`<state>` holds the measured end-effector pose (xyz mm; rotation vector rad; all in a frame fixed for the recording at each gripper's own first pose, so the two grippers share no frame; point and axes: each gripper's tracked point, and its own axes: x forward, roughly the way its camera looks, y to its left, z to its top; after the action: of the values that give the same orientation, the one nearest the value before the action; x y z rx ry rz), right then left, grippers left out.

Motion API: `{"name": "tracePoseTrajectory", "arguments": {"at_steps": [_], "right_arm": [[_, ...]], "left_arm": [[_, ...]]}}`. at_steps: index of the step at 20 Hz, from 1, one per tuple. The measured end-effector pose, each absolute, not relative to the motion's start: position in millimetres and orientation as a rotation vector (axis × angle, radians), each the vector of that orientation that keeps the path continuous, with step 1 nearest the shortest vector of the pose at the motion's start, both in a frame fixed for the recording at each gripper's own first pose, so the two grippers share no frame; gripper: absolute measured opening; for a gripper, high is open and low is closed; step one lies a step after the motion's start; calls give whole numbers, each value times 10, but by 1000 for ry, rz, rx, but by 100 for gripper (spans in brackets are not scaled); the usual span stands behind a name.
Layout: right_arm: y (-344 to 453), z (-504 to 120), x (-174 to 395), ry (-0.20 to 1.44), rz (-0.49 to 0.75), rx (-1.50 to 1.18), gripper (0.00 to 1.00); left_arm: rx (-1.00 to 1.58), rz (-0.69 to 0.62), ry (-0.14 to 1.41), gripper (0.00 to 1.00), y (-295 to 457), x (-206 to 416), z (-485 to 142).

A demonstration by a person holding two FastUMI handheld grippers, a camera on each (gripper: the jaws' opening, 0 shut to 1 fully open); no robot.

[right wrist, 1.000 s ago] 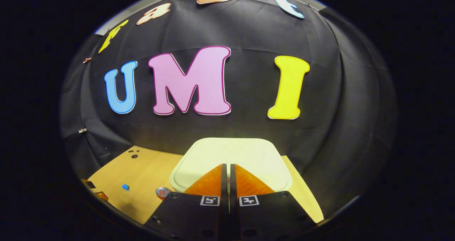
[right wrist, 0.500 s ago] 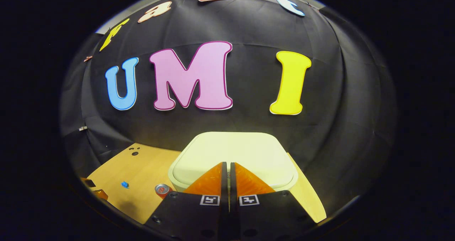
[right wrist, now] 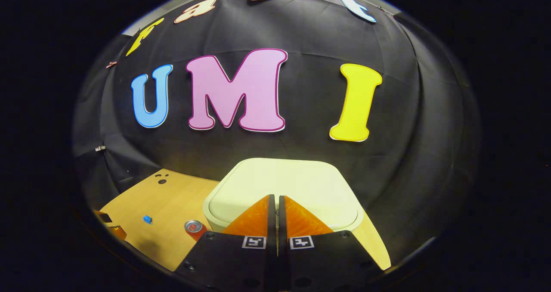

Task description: Press the lid of the desktop garbage bin to open it, pick up the crumpled paper on the desktop and throw it into the bin, then pick up the pop can on the desktop and drop it into the bin, and finally close the garbage bin lid.

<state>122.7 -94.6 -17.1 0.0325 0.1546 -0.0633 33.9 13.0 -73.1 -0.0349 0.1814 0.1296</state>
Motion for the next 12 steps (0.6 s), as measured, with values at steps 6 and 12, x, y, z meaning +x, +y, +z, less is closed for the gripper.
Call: {"name": "tracePoseTrajectory", "arguments": {"at_steps": [6, 12], "right_arm": [[-940, -135, 1241, 157, -51, 41, 5], [-954, -9, 1127, 146, -65, 65, 5]], "left_arm": [[-24, 131, 161, 96, 168, 292, -684], [-22, 133, 146, 96, 271, 209, -642]]}}
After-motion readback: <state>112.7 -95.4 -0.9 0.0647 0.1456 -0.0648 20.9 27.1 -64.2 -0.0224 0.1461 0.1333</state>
